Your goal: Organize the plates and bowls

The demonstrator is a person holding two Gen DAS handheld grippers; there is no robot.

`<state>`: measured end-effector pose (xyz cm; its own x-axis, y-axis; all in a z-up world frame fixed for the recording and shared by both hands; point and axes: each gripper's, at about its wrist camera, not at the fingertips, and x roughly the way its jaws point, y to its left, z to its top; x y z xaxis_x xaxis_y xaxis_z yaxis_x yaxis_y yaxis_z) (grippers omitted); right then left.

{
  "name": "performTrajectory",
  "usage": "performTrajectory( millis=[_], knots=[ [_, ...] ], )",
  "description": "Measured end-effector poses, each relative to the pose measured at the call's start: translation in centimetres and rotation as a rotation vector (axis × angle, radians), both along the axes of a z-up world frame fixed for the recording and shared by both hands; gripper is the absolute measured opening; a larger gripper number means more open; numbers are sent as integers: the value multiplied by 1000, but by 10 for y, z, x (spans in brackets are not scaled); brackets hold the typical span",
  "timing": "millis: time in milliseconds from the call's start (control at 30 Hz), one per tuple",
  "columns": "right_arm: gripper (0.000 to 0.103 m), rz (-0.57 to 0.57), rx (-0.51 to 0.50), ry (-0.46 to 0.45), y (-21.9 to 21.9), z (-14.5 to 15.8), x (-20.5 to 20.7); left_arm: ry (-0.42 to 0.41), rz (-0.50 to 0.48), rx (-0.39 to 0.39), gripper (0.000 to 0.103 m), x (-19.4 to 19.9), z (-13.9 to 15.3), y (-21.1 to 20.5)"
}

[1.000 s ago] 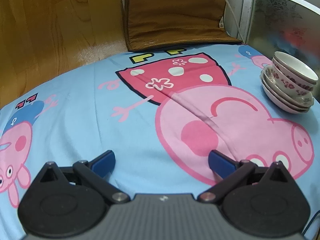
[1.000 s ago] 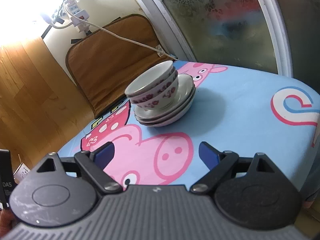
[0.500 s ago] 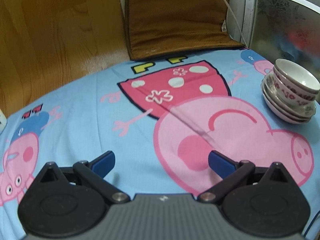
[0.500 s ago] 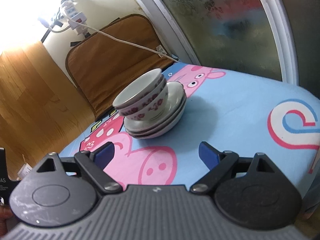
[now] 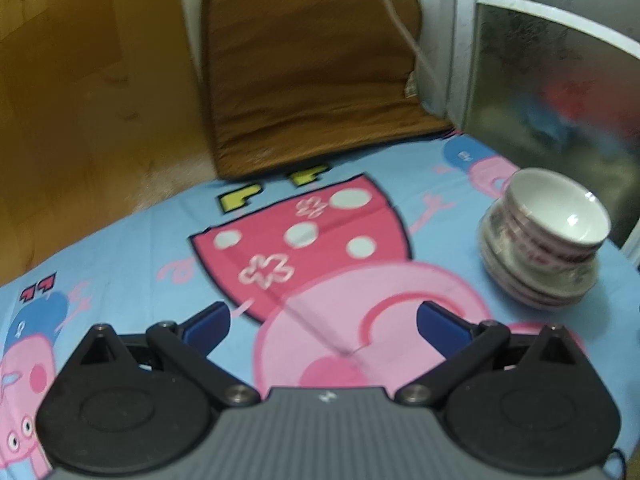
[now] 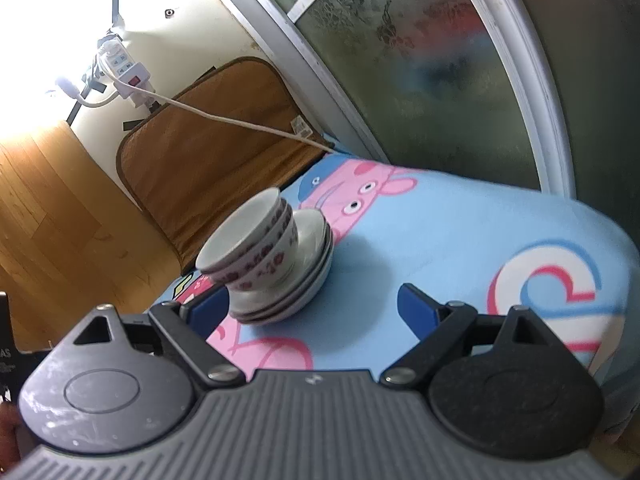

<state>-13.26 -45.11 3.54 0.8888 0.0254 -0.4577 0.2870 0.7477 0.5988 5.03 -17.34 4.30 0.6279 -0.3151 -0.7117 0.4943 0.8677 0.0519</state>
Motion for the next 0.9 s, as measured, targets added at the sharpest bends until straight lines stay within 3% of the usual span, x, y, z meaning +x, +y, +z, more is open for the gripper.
performTrajectory(
  millis=[300,500,733,900],
  knots=[
    [93,20,-28,-20,0,5,8,-24,-97,-43,103,-4,17,-34],
    [93,37,-135,-26,21,8,8,-66,-139,-29,103,-21,16,-51],
    [93,9,-145,-12,38,2,2,-113,-117,23,103,-37,13,-51],
    [93,-4,-157,-20,50,7,-6,-110,-88,16,103,-45,16,-39]
  ],
)
